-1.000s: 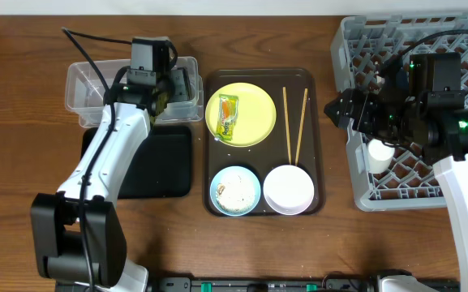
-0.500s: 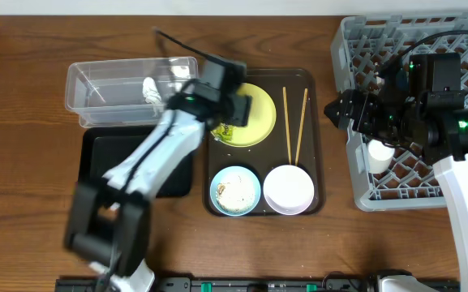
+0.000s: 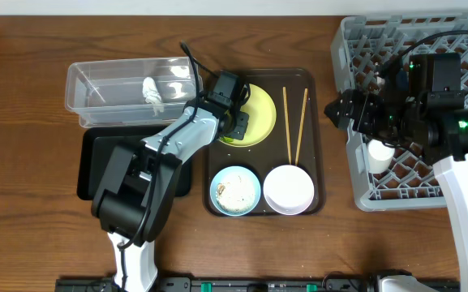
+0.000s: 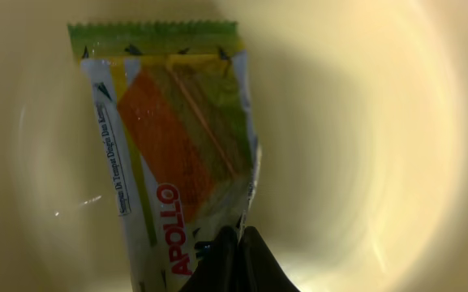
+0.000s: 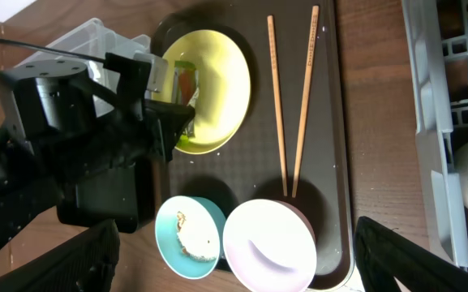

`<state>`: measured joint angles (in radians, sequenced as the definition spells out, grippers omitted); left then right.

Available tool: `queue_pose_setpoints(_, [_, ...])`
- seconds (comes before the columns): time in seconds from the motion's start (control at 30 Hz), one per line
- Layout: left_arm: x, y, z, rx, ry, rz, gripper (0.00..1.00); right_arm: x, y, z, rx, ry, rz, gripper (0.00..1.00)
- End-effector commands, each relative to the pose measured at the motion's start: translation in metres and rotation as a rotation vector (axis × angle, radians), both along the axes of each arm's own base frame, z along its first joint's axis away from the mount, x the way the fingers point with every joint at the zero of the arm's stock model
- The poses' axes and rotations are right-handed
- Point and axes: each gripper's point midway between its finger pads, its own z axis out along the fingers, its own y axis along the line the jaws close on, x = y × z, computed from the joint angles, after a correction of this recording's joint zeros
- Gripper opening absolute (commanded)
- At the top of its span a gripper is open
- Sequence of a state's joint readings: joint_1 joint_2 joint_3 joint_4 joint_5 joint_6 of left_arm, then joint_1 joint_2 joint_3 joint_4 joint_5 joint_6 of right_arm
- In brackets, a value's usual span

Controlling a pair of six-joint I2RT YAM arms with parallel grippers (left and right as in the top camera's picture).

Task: Sort waste into correct bins and load items into the dishwasher rack
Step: 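Grasp the green snack wrapper with the left gripper, then drop the snack wrapper into the clear plastic bin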

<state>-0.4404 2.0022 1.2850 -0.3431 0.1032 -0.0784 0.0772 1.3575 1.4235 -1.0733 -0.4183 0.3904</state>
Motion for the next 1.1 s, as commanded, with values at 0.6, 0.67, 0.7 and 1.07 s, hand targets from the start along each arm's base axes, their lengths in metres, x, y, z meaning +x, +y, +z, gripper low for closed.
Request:
queue_pose_setpoints(0.6, [0.038, 0.135, 0.112, 0.029, -0.197, 0.333, 0.58, 0.000, 0.003, 0.000, 0.002, 0.004, 0.000, 0.90])
queue_pose_setpoints(0.67, [0.037, 0.129, 0.115, -0.011, -0.188, 0.315, 0.71, 0.000, 0.003, 0.000, 0.002, 0.005, 0.000, 0.90])
queue_pose_setpoints(0.7, [0.035, 0.124, 0.121, -0.036, -0.189, 0.302, 0.72, 0.000, 0.003, -0.001, 0.001, 0.005, 0.000, 0.90])
queue_pose_setpoints(1.07, [-0.061, 0.050, 0.180, -0.204, -0.039, 0.088, 0.64, 0.001, -0.001, -0.002, -0.015, 0.003, -0.010, 0.91])
